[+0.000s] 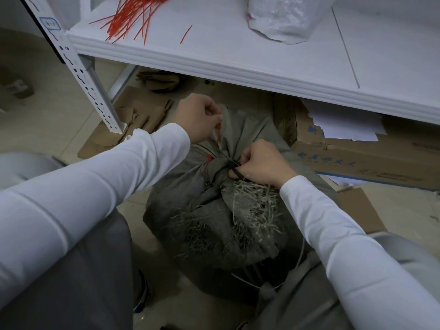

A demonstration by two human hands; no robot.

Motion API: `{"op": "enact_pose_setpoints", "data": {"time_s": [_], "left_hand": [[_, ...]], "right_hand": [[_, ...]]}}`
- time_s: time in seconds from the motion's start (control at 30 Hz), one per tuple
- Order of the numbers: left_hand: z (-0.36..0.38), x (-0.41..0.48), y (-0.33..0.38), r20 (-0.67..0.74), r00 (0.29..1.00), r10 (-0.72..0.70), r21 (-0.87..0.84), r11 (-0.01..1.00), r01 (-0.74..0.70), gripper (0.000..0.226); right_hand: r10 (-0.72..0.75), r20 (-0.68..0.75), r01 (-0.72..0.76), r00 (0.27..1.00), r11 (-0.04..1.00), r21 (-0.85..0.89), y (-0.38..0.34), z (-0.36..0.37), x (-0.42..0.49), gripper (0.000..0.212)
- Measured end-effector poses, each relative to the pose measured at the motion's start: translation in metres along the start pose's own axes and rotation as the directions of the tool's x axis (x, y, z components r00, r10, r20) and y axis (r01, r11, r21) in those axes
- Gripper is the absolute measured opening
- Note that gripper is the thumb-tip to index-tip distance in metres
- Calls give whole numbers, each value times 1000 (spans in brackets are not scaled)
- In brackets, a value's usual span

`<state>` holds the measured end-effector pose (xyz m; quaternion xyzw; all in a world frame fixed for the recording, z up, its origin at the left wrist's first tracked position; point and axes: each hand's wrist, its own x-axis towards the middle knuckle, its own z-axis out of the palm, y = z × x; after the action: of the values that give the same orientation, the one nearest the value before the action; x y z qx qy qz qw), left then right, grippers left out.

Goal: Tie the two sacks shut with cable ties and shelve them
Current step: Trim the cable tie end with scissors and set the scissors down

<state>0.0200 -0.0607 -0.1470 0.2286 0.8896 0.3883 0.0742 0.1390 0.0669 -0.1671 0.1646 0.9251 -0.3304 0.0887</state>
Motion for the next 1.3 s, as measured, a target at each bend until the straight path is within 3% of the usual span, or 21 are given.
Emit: {"op": "enact_pose_setpoints", "data": {"time_s": [0.17,0.33,0.47,0.63,0.87,1.1,1.3], "left_hand": [[-5,1,4,-53,998,-20,-177,984,10,7],[-18,6,16,-116,991,-73,-414,910,18,8],[-26,7,22,-58,990,-129,-570,819,73,10],[-28,5,23,-42,989,-145,-578,810,94,12],[-37,4,26,-37,991,-131,-598,797,83,7],[-55,21,17,-73,988,-139,-600,797,68,5],[-62,48,0,-128,976,-178,-542,836,81,8]], "right_hand": [[51,38,-53,998,996,66,7,-17,-2,29],[103,-12,-100,995,982,162,8,-27,-3,25],[168,-101,-130,981,943,305,12,-32,-3,46],[211,-199,-95,957,876,472,6,-36,-1,46],[221,-382,5,897,859,511,0,-36,-1,37],[215,-338,25,916,811,584,-25,-37,-4,28],[247,-345,17,905,792,611,-53,-37,32,34]]}}
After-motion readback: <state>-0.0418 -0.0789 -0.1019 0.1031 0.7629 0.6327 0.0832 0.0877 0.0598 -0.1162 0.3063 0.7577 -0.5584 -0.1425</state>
